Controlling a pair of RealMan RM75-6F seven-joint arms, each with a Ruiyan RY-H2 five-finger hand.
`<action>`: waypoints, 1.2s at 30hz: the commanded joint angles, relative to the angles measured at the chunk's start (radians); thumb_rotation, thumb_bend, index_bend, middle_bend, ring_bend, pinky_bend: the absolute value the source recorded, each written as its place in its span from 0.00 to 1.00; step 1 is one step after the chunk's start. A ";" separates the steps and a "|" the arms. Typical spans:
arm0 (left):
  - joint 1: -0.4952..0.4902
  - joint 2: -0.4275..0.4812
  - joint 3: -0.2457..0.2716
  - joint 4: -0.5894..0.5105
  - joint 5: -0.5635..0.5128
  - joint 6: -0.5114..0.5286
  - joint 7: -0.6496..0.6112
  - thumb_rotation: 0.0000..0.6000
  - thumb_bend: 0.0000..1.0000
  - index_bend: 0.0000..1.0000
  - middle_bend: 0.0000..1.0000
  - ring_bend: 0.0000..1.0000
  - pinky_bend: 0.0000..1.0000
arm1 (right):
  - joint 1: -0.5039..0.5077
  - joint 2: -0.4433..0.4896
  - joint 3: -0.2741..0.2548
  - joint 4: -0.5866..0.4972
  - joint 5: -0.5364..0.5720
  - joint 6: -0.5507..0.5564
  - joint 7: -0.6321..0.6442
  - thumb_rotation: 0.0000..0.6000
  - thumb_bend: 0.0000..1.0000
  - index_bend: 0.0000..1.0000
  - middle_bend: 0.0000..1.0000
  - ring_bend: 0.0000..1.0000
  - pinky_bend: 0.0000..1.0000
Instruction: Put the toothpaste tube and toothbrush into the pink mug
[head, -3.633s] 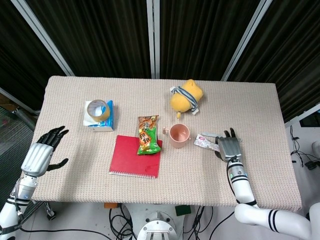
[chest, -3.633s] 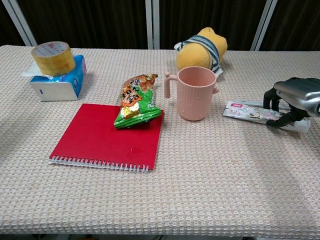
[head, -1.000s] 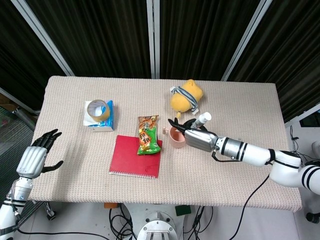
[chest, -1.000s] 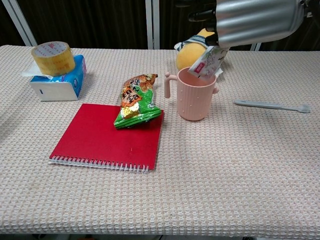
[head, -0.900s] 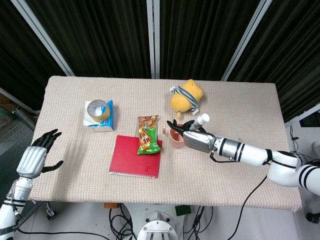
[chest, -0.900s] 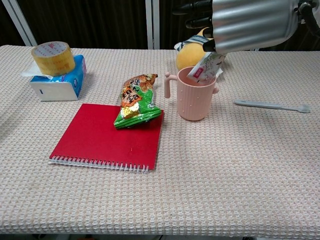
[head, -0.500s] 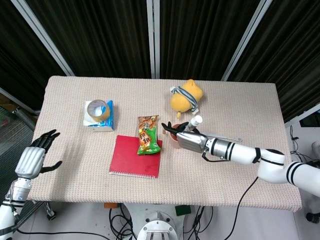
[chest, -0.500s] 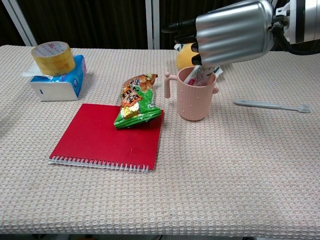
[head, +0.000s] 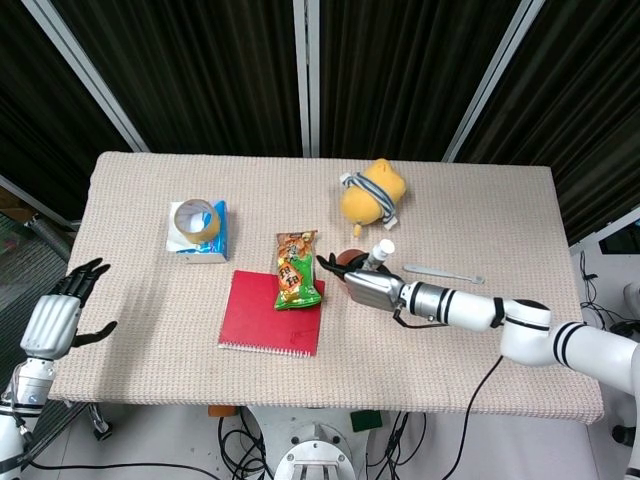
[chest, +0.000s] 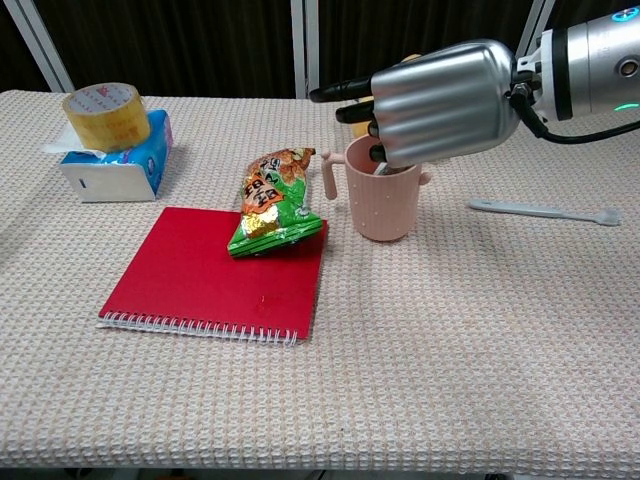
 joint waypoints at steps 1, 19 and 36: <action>0.002 0.002 0.000 0.005 -0.002 -0.001 -0.003 1.00 0.16 0.12 0.05 0.09 0.22 | 0.008 -0.007 -0.004 0.006 0.000 -0.010 -0.001 1.00 0.76 0.63 0.58 0.17 0.00; 0.002 -0.005 0.003 0.018 -0.002 -0.016 -0.008 1.00 0.16 0.12 0.05 0.09 0.22 | 0.005 -0.021 0.003 -0.004 0.044 -0.035 -0.057 1.00 0.69 0.48 0.51 0.10 0.00; 0.002 -0.005 -0.002 0.019 -0.023 -0.041 0.005 1.00 0.16 0.12 0.05 0.09 0.22 | -0.009 -0.022 0.003 -0.009 0.067 -0.014 -0.085 1.00 0.65 0.36 0.38 0.02 0.00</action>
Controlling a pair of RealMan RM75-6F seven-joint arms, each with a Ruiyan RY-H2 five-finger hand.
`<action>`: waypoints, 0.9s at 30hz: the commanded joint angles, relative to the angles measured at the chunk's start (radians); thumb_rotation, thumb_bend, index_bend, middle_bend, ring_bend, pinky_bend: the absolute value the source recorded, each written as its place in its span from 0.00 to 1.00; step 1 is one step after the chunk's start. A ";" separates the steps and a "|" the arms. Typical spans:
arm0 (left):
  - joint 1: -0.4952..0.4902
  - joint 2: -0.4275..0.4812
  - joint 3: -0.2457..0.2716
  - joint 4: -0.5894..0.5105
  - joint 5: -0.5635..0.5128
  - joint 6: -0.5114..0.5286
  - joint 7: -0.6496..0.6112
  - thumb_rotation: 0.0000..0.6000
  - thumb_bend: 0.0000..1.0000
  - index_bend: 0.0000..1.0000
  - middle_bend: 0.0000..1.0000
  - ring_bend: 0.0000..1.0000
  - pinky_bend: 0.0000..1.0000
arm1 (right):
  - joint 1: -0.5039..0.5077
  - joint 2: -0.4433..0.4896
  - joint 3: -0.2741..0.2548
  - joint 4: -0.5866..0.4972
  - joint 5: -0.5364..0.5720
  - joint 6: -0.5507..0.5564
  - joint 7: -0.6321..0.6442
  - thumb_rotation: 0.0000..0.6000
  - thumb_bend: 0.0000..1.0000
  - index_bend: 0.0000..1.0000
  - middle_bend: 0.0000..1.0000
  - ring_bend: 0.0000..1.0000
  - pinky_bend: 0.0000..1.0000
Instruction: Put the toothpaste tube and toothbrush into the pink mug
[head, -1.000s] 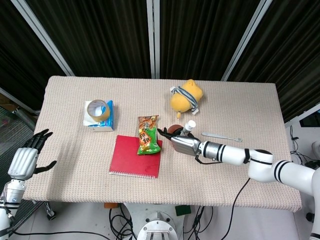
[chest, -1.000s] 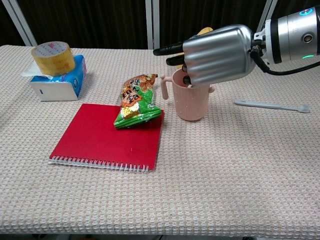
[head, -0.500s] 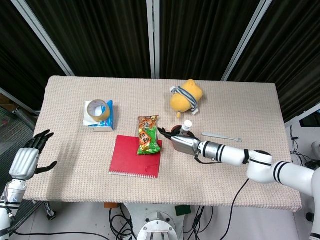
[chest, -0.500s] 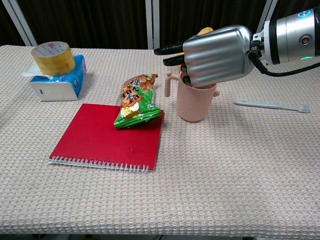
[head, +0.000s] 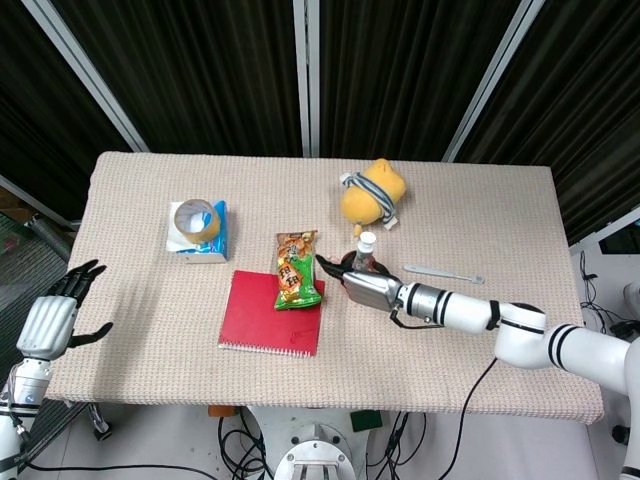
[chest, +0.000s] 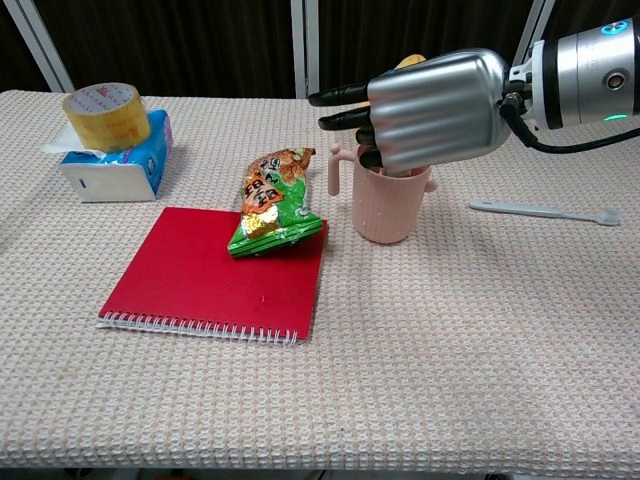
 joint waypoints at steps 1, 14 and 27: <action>-0.001 -0.001 -0.001 -0.002 -0.010 -0.012 0.010 1.00 0.16 0.12 0.05 0.09 0.22 | -0.004 -0.002 0.004 -0.002 0.007 0.001 -0.010 1.00 0.65 0.35 0.38 0.02 0.00; -0.003 0.000 -0.001 -0.001 -0.019 -0.033 0.014 1.00 0.16 0.12 0.05 0.09 0.22 | -0.027 0.009 0.006 -0.029 0.026 0.023 -0.040 1.00 0.65 0.32 0.36 0.01 0.00; -0.002 0.004 -0.008 0.000 -0.020 -0.026 0.012 1.00 0.16 0.12 0.05 0.09 0.22 | -0.175 0.107 0.080 -0.182 0.084 0.334 -0.010 1.00 0.63 0.32 0.34 0.01 0.00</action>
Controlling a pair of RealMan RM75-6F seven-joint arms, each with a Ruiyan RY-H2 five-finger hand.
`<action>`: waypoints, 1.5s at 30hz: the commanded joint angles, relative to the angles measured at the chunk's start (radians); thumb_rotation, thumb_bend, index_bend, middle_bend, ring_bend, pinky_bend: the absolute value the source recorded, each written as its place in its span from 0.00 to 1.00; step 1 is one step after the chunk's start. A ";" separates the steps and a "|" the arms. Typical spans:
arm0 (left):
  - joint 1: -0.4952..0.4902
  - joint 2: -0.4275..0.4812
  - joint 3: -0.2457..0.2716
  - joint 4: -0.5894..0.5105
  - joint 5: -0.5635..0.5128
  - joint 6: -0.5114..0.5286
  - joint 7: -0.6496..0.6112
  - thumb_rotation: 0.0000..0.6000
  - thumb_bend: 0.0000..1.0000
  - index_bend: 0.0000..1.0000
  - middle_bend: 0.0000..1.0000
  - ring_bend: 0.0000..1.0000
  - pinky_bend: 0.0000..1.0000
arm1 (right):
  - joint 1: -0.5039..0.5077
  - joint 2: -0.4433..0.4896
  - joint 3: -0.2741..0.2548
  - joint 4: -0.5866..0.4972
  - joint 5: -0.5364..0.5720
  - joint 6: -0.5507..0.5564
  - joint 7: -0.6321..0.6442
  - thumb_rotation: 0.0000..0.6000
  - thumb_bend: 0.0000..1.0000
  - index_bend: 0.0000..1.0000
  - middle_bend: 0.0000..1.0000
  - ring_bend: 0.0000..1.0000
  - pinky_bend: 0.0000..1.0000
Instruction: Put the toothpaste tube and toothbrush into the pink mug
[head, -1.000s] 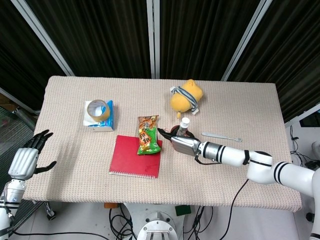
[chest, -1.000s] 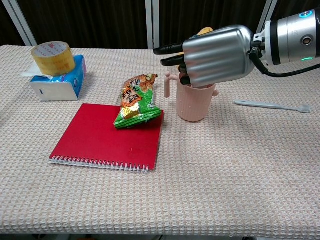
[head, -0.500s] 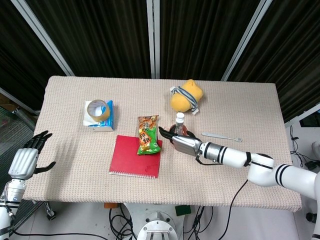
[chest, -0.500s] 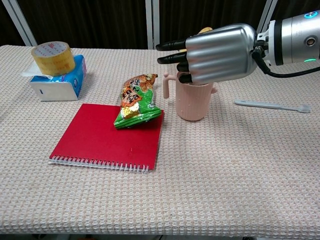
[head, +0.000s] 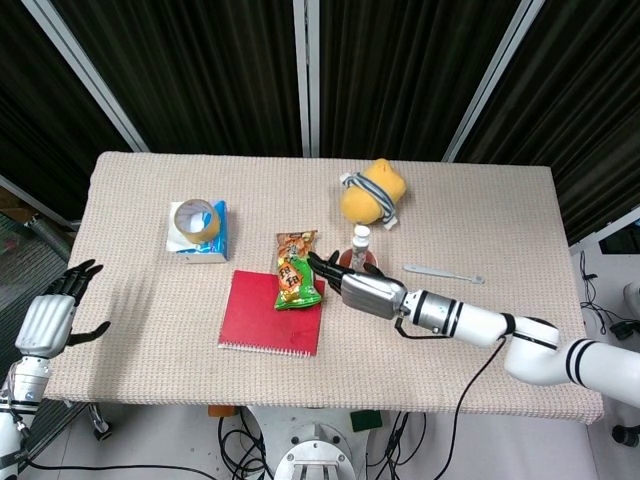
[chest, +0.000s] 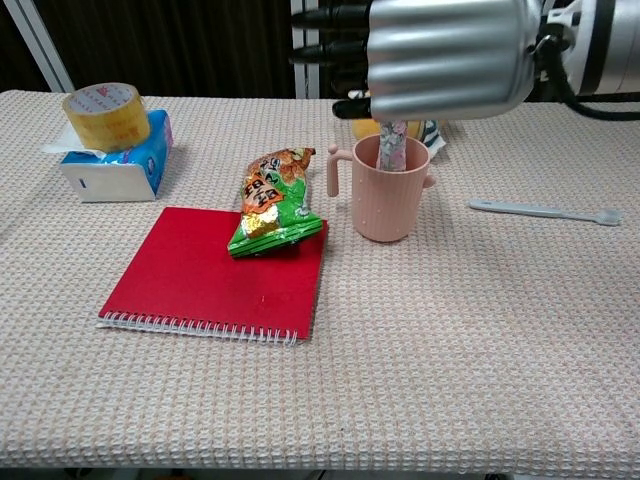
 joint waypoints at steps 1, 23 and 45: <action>0.000 0.001 0.000 -0.001 0.002 0.002 0.001 1.00 0.16 0.12 0.05 0.09 0.22 | -0.106 0.044 0.037 -0.053 0.057 0.164 0.037 1.00 0.62 0.32 0.34 0.01 0.00; -0.016 0.000 0.008 -0.035 0.025 -0.008 0.046 1.00 0.16 0.12 0.05 0.09 0.22 | -0.388 -0.023 0.116 -0.163 0.987 0.172 0.309 1.00 0.48 0.42 0.51 0.15 0.00; -0.015 0.004 0.013 -0.020 0.023 -0.009 0.032 1.00 0.16 0.12 0.05 0.09 0.22 | -0.213 -0.273 0.077 0.040 1.384 0.131 0.109 1.00 0.49 0.42 0.48 0.14 0.00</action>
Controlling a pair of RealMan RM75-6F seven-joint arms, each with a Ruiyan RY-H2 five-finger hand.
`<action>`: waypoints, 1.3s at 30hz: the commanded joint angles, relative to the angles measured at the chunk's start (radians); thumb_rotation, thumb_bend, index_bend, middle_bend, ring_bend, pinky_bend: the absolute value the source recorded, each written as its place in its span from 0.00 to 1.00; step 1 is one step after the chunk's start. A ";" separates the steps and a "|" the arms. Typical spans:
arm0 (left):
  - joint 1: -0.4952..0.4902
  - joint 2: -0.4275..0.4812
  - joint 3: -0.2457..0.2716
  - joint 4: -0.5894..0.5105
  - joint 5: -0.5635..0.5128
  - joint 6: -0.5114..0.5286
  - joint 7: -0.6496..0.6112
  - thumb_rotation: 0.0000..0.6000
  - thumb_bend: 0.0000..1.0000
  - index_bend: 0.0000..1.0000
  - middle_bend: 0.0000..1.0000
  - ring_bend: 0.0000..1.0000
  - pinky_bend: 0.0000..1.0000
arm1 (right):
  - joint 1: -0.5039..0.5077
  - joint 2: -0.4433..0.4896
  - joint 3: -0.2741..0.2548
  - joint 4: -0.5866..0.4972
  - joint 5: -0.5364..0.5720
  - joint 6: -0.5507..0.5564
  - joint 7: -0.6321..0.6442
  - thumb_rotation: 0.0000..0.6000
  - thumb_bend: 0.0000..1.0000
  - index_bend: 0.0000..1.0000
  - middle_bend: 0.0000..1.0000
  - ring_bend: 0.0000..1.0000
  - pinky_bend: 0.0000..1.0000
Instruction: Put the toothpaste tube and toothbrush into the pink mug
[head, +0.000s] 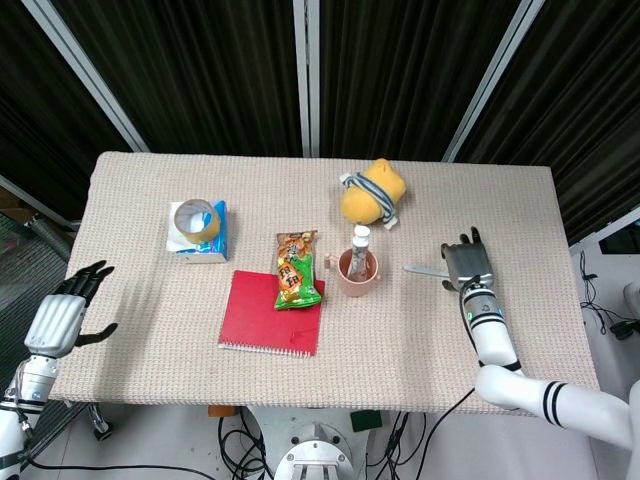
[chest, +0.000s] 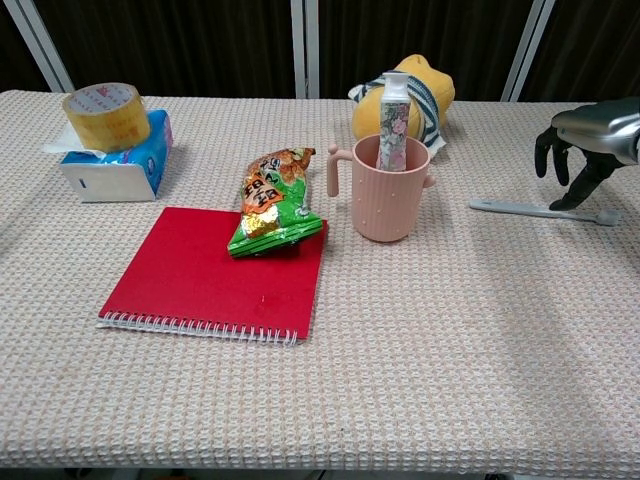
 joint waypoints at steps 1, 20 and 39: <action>0.001 -0.001 0.000 0.001 -0.002 -0.002 -0.003 1.00 0.16 0.12 0.05 0.09 0.22 | 0.019 -0.029 -0.009 0.036 0.017 -0.008 -0.011 1.00 0.49 0.42 0.48 0.14 0.00; 0.002 -0.004 0.002 0.011 0.001 0.000 -0.027 1.00 0.16 0.12 0.05 0.09 0.22 | 0.054 -0.110 -0.049 0.158 0.021 -0.028 -0.028 1.00 0.51 0.46 0.49 0.15 0.00; -0.007 -0.003 0.000 0.012 -0.001 -0.010 -0.016 1.00 0.16 0.12 0.05 0.09 0.22 | 0.055 -0.116 -0.057 0.189 0.011 -0.049 -0.007 1.00 0.64 0.49 0.50 0.15 0.00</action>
